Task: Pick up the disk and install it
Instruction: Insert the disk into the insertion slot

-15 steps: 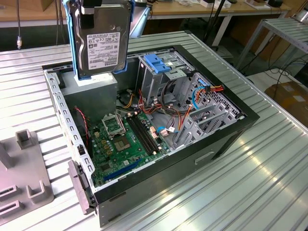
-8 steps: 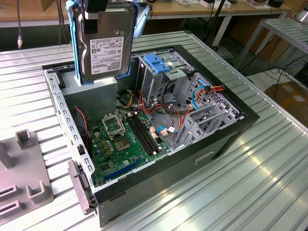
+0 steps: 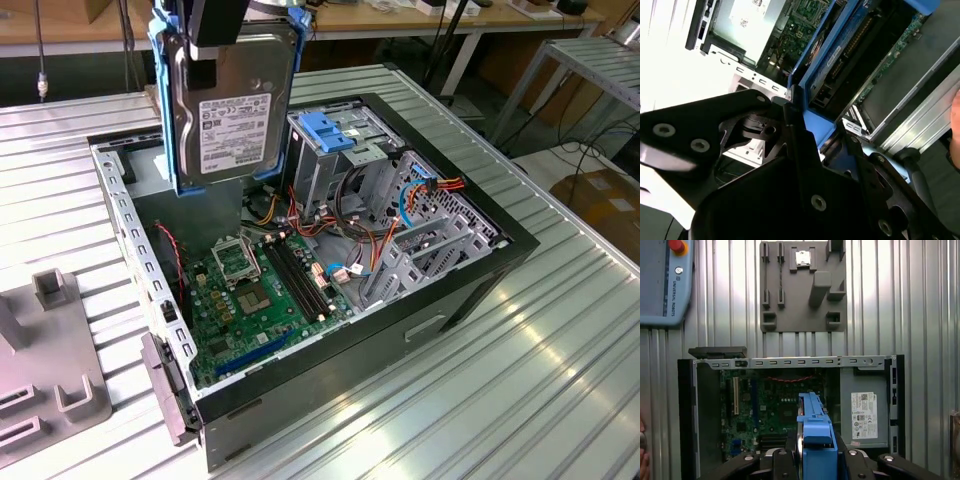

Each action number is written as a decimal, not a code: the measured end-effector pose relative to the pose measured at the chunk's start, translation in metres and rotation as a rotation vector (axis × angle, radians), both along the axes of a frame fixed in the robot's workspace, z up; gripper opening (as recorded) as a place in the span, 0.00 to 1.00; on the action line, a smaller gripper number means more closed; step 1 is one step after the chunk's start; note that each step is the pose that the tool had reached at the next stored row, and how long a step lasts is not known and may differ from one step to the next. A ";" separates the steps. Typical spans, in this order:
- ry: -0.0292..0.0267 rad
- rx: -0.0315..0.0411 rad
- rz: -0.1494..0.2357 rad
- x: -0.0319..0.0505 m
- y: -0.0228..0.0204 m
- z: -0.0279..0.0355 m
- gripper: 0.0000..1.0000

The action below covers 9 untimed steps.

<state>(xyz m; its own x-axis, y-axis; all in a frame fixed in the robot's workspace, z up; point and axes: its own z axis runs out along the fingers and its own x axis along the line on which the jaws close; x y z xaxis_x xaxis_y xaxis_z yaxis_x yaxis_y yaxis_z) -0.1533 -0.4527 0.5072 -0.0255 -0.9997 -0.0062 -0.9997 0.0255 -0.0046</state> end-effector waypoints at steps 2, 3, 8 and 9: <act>-0.0001 -0.0007 0.000 -0.0001 -0.0078 -0.0002 0.37; 0.0000 -0.0010 0.000 0.0000 -0.0110 -0.0002 0.37; 0.0006 -0.0013 0.000 0.0106 -0.0229 -0.0019 0.37; 0.0007 -0.0014 0.000 0.0139 -0.0234 -0.0022 0.37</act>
<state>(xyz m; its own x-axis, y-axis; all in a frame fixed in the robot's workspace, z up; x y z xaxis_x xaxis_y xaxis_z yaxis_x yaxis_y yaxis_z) -0.1394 -0.4762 0.5050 -0.0255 -0.9997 -0.0048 -0.9997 0.0255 -0.0039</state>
